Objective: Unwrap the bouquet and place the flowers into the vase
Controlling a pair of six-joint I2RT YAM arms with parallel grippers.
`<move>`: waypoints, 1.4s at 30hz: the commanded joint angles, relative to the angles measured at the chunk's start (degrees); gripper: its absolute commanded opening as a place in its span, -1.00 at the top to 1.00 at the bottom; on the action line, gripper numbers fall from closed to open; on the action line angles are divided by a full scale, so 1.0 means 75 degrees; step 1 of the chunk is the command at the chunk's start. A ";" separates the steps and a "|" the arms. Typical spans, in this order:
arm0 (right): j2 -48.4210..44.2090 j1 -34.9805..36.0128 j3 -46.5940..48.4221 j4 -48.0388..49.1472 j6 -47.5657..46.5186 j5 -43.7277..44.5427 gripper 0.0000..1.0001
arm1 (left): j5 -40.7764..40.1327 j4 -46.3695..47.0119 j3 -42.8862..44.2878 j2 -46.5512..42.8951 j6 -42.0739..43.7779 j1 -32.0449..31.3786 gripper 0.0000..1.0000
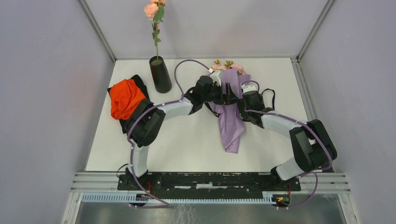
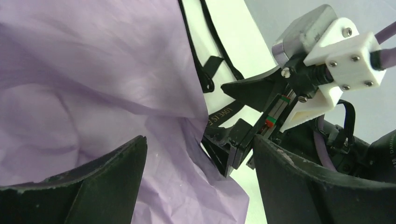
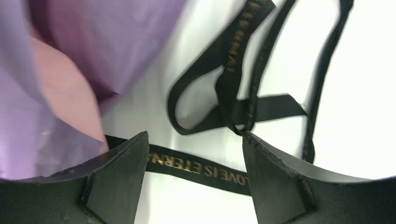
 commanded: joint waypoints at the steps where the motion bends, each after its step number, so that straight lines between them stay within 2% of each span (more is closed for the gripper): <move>1: -0.0647 0.0001 -0.0122 -0.0191 0.0013 0.0325 -0.59 | -0.0237 0.0240 0.0464 0.0826 -0.0092 0.0005 -0.77; 5: -0.0966 -0.0216 -0.0665 -0.0036 0.0357 0.0506 -0.57 | -0.0262 0.0231 0.0456 0.1177 -0.0098 0.0020 -0.78; 9: -0.1627 -0.0939 -0.1497 0.0501 0.0941 0.0117 -0.54 | -0.0407 0.0124 0.0377 0.1203 0.0064 0.0059 -0.79; 17: -0.2062 -0.1320 -0.1776 0.0477 0.1116 0.0620 -0.49 | -0.0188 0.0387 0.0262 0.1313 0.0047 0.0137 -0.79; 37: -0.0636 -0.1528 -0.1891 0.1176 0.1107 -0.0584 -0.46 | 0.0051 0.0629 0.0129 0.1383 -0.0144 0.0289 -0.79; 39: -0.0634 -0.1536 -0.1926 0.1224 0.1110 -0.0677 -0.35 | 0.0076 0.0671 0.0102 0.1406 -0.0172 0.0307 -0.79; 42: -0.0663 -0.1545 -0.1992 0.1248 0.1142 -0.0892 0.04 | 0.0126 0.0730 0.0101 0.1454 -0.0230 0.0320 -0.79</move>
